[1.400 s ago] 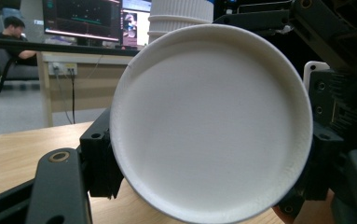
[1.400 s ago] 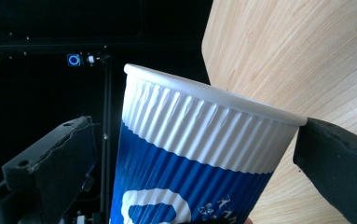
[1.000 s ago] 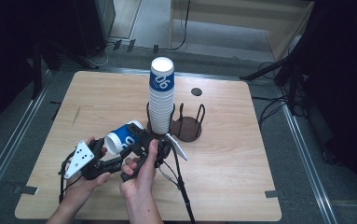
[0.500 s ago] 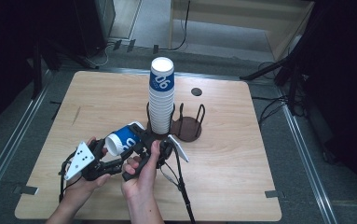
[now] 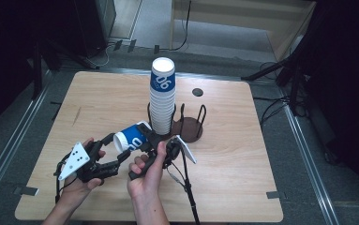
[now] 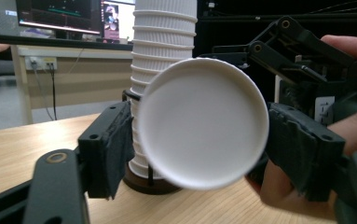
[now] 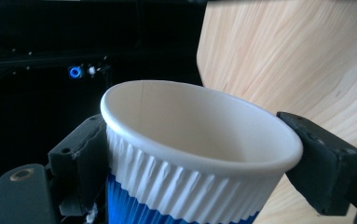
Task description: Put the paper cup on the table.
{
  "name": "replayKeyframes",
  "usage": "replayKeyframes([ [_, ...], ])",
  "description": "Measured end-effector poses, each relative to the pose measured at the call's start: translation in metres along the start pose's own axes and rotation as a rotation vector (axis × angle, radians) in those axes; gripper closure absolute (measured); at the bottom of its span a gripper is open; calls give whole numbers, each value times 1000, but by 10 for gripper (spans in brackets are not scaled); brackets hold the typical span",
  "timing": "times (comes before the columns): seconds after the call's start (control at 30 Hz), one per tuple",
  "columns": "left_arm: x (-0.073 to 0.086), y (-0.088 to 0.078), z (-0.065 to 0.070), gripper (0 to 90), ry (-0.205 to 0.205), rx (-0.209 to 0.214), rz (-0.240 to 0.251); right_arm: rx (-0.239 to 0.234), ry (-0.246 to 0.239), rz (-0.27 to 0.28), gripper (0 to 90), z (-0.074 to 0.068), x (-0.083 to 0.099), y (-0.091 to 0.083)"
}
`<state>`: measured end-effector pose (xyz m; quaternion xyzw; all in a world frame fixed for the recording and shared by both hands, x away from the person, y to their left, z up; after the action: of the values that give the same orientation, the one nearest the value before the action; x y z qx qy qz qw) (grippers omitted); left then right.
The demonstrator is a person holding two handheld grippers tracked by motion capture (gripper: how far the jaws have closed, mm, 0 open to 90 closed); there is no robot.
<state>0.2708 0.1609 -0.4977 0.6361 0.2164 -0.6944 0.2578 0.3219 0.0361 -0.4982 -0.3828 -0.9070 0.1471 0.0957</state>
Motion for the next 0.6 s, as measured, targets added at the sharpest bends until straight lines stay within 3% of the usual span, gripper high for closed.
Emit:
replayKeyframes([
  [0.13,2,-2,-1,149,-11,27,-25,-5,-45,58,155,-4,-11,-7],
  [0.37,7,-5,-3,102,-31,31,-75,5,-166,175,160,-10,-24,-20],
  [0.43,10,-7,-6,91,-50,22,-94,7,-206,205,161,-12,-27,-24],
  [0.53,10,-9,-6,82,-89,45,-88,7,-257,237,162,-15,-30,-28],
  [0.6,10,-11,-8,34,-94,53,-89,8,-292,263,162,-16,-32,-32],
])
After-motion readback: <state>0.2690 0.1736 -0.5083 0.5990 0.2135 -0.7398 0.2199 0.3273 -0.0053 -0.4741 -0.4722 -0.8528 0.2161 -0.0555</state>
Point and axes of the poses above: each handheld gripper's, and its own axes: y roughly forward along the jaws, x roughly out of its underside, z roughly to its right, the point moved 7 cm from there along y, roughly forward along the jaws, and after that the axes turned 10 degrees about x, right-handed, at the moved point
